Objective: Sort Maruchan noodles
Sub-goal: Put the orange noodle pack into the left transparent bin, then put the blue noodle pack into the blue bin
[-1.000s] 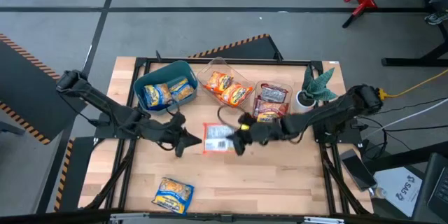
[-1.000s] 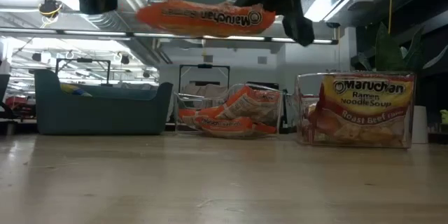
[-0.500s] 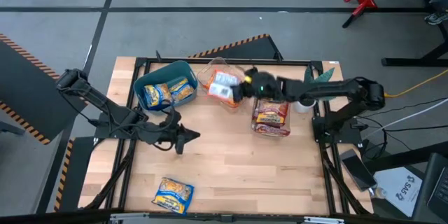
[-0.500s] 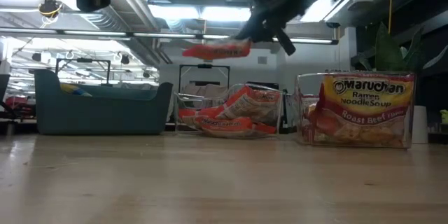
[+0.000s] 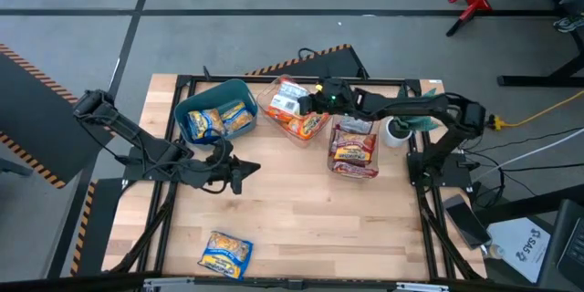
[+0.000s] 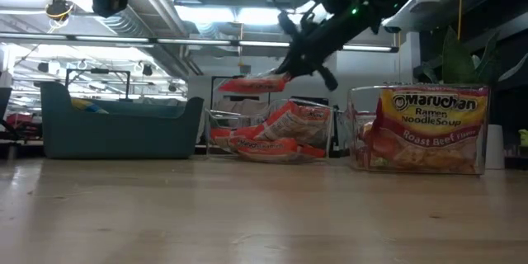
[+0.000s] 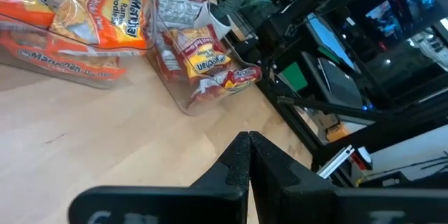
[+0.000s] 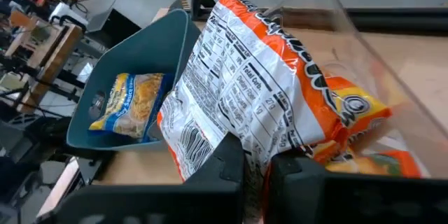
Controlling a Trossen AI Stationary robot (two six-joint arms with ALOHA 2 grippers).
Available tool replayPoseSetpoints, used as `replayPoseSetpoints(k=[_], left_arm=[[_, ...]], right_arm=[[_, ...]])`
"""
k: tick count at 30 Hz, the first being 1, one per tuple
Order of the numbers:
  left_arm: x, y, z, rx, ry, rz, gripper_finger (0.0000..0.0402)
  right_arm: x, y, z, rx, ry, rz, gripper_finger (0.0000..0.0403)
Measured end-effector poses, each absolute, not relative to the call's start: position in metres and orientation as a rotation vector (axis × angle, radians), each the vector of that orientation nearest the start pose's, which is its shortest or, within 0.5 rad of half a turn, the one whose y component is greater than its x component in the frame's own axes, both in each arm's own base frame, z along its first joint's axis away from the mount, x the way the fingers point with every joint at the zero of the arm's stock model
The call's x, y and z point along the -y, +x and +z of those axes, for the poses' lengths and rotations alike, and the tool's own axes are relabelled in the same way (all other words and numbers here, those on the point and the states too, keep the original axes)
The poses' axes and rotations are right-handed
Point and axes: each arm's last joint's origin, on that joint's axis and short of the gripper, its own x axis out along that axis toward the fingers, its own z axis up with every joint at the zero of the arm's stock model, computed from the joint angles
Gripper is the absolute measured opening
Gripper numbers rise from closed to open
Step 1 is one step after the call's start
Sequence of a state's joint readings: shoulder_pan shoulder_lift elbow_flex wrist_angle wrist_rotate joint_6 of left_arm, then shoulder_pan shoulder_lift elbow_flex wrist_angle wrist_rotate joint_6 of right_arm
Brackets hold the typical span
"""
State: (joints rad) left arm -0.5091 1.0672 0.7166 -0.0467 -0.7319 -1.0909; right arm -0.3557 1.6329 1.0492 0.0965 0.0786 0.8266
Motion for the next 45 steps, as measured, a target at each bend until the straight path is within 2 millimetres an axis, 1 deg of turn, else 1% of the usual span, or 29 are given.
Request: replayPoseSetpoints(k=[7, 10, 12, 16, 19, 21, 25, 28, 30, 32, 34, 36, 39, 42, 45], left_arm=[[0.093, 0.206, 0.271, -0.168, -0.858, 0.384, 0.0], [0.093, 0.206, 0.271, -0.168, -0.862, 0.384, 0.0], [0.093, 0.206, 0.271, -0.168, -0.865, 0.384, 0.0], [0.093, 0.206, 0.271, -0.173, -0.865, 0.381, 0.0], [0.093, 0.206, 0.27, -0.181, -0.863, 0.378, 0.0], [0.093, 0.206, 0.27, -0.195, -0.864, 0.366, 0.0], [0.096, 0.205, 0.268, -0.245, -0.864, 0.326, 0.0], [0.102, 0.202, 0.266, -0.32, -0.892, 0.26, 0.0], [0.109, 0.197, 0.263, -0.378, -0.912, 0.217, 0.0], [0.119, 0.192, 0.262, -0.426, -0.943, 0.164, 0.0], [0.132, 0.186, 0.261, -0.456, -1.006, 0.112, 0.0], [0.151, 0.18, 0.258, -0.488, -1.066, 0.055, 0.0], [0.181, 0.17, 0.247, -0.506, -1.123, 0.027, 0.0], [0.208, 0.164, 0.229, -0.508, -1.174, 0.039, 0.0], [0.23, 0.162, 0.208, -0.525, -1.257, 0.053, 0.0]], right_arm=[[0.133, 0.35, 0.21, -0.289, 0.9, -0.637, 0.0013], [0.135, 0.353, 0.201, -0.305, 0.897, -0.652, 0.0033], [0.136, 0.357, 0.201, -0.304, 0.886, -0.648, 0.0055], [0.141, 0.366, 0.214, -0.279, 0.803, -0.617, 0.0106], [0.151, 0.37, 0.23, -0.27, 0.746, -0.594, 0.0141], [0.161, 0.369, 0.241, -0.293, 0.725, -0.605, 0.0157], [0.176, 0.366, 0.263, -0.392, 0.69, -0.621, 0.0169], [0.177, 0.366, 0.28, -0.453, 0.603, -0.597, 0.017], [0.174, 0.368, 0.296, -0.47, 0.536, -0.537, 0.017], [0.166, 0.372, 0.313, -0.47, 0.485, -0.453, 0.017], [0.157, 0.375, 0.324, -0.492, 0.446, -0.377, 0.017], [0.147, 0.379, 0.332, -0.509, 0.412, -0.324, 0.017], [0.133, 0.383, 0.338, -0.524, 0.38, -0.282, 0.017], [0.121, 0.386, 0.338, -0.538, 0.373, -0.254, 0.017], [0.113, 0.389, 0.338, -0.541, 0.366, -0.234, 0.017]])
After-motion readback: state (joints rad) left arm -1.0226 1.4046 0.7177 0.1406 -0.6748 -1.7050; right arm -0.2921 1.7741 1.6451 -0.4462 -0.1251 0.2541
